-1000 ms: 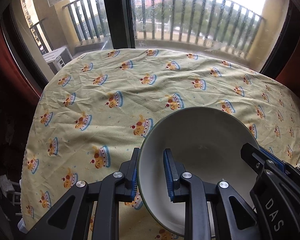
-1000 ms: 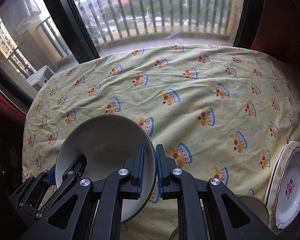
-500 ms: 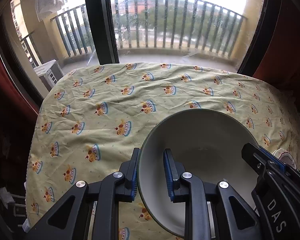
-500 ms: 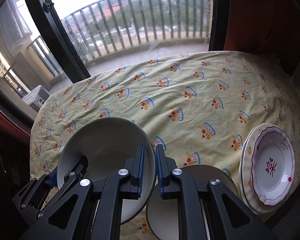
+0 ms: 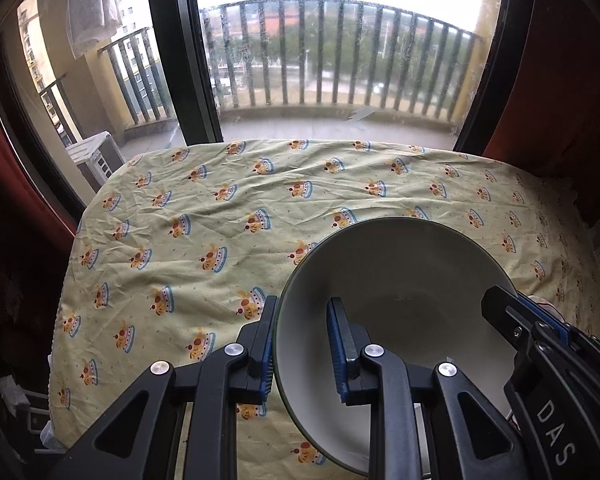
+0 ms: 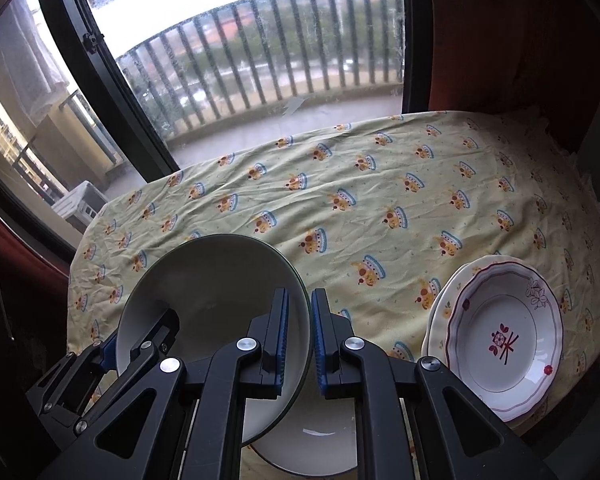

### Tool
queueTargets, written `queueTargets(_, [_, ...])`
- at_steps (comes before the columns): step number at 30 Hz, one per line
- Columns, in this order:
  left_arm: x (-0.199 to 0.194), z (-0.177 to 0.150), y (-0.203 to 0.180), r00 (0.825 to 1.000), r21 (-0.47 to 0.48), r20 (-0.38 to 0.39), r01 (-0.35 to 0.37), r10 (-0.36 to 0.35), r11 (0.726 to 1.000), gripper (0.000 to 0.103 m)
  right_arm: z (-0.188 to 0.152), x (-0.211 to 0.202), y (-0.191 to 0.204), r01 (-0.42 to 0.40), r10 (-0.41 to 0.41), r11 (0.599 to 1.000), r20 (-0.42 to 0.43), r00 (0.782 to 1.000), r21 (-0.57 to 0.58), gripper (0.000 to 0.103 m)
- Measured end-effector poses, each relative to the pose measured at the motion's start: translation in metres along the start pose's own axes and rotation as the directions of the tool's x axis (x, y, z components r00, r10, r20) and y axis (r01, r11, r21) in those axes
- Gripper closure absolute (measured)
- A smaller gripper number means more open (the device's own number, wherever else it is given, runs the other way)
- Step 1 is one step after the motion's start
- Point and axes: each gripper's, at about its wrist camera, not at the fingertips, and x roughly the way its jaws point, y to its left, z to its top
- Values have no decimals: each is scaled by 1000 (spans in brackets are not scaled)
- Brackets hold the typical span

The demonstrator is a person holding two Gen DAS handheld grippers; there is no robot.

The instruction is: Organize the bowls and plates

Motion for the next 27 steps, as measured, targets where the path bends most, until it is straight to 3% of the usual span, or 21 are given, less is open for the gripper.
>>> queueTargets(14, [-8,-38,-42,999,-40,-1,-40,40,998,82,-20,-12,-48,-29,27,995,-19,999,-96,88])
queueTargets(27, [5,-77,-43,992,-140,-65,-119,111,983,82,-45,6,-58,-88,66,972,-107,992,-217,88])
